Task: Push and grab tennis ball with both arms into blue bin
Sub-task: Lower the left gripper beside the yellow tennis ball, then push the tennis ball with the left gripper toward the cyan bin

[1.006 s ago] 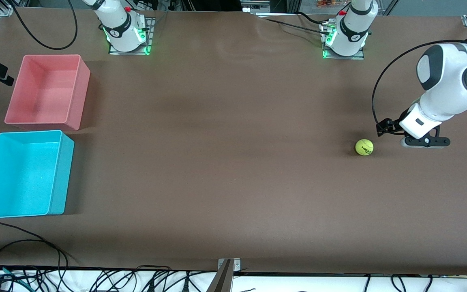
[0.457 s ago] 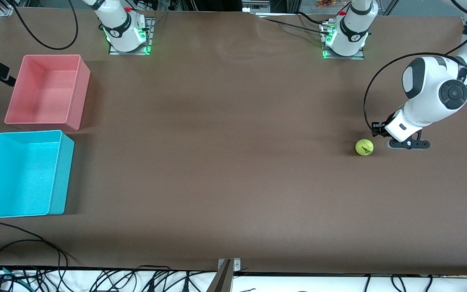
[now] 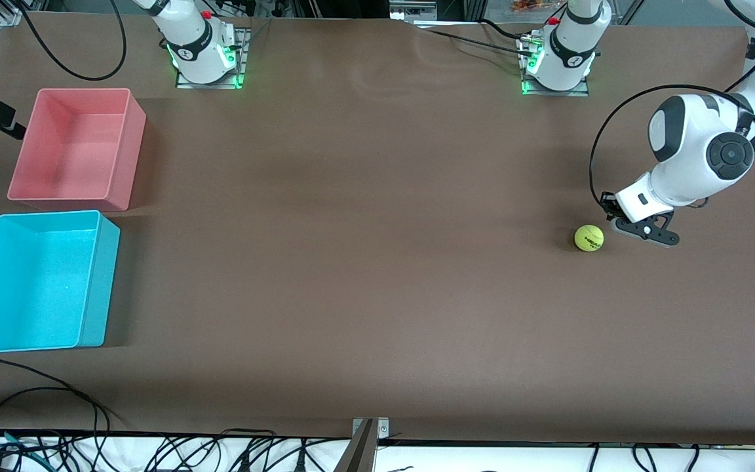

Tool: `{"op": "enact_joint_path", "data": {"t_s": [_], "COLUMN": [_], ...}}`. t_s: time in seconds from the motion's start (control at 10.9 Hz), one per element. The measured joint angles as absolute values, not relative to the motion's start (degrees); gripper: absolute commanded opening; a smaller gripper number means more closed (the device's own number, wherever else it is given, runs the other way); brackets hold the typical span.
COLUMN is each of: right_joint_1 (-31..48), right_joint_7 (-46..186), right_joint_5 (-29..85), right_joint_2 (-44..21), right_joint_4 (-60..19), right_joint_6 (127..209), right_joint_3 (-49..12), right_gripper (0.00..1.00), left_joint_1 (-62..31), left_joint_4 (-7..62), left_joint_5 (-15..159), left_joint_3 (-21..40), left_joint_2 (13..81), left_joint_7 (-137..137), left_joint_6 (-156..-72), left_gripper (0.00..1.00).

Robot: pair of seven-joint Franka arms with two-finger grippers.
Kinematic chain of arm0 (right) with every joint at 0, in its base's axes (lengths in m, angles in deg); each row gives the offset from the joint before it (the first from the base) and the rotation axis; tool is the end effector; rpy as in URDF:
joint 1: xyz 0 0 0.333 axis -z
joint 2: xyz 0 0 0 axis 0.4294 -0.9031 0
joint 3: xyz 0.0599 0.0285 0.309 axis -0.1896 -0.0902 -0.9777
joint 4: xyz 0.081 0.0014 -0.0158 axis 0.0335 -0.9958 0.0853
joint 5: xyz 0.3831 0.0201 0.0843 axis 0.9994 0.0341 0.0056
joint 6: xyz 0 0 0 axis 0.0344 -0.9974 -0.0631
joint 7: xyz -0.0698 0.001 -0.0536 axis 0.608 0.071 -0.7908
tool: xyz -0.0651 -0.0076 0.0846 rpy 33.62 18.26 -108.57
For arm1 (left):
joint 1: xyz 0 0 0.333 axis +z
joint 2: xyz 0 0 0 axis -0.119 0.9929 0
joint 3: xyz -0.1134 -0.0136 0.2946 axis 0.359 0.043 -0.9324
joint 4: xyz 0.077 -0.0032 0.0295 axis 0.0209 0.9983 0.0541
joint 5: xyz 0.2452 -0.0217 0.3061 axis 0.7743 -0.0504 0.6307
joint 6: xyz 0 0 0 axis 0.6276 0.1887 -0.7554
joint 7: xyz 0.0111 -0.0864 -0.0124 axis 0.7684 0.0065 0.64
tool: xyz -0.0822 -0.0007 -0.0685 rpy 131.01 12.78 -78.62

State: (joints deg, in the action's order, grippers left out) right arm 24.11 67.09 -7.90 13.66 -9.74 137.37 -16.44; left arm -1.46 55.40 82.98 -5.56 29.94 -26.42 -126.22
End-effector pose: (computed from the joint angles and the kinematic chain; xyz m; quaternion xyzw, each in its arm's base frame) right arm 0.5337 -0.0579 0.6448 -0.9991 0.0367 0.0182 0.0084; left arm 0.5310 0.0227 0.2981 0.9841 -0.1685 -0.0566 0.0010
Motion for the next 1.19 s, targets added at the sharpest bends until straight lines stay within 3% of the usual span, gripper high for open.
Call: {"op": "enact_joint_path", "data": {"t_s": [0.46, 1.19], "right_joint_1": [24.1, 24.2], "right_joint_7": [67.1, 67.1], "right_joint_5": [-7.9, -7.9], "right_joint_2": [13.7, 13.7], "right_joint_4": [-9.7, -9.7], "right_joint_6": [137.3, 137.3], "right_joint_3": [-16.4, -16.3], "right_gripper": [1.00, 1.00], "left_joint_1": [2.3, 4.6], "left_joint_4": [55.7, 55.7], "left_joint_5": [83.0, 83.1], "left_joint_3": [-5.7, -5.7], "left_joint_2": [33.1, 39.0], "left_joint_7": [-61.0, -92.5], "left_joint_6": [-132.0, -138.6], "left_gripper": [0.00, 0.00]}}
